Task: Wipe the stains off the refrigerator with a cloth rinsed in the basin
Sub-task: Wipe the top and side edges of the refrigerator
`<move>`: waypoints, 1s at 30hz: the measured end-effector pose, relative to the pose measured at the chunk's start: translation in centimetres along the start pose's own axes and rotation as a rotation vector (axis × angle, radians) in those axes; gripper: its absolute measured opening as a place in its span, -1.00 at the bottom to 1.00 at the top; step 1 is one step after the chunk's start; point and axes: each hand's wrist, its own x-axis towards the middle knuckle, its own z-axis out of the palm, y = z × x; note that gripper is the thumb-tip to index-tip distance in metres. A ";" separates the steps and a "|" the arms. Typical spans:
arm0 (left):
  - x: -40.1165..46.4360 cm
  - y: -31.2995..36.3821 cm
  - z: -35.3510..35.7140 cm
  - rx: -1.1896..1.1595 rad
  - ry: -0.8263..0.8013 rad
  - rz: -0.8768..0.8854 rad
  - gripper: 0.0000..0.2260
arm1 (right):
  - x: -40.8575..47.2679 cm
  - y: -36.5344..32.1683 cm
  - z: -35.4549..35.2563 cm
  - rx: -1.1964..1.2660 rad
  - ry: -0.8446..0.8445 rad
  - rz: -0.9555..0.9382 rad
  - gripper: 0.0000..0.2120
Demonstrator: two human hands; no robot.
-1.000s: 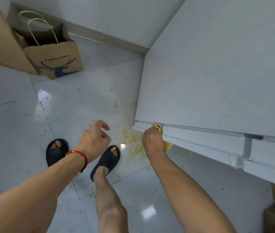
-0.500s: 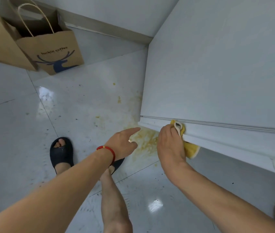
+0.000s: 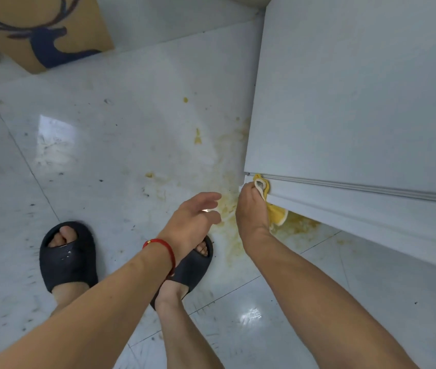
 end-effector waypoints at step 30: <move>-6.0 6.2 -1.3 0.398 -0.194 0.042 -0.29 | -12.3 11.1 -1.7 0.336 -0.230 -0.004 -0.19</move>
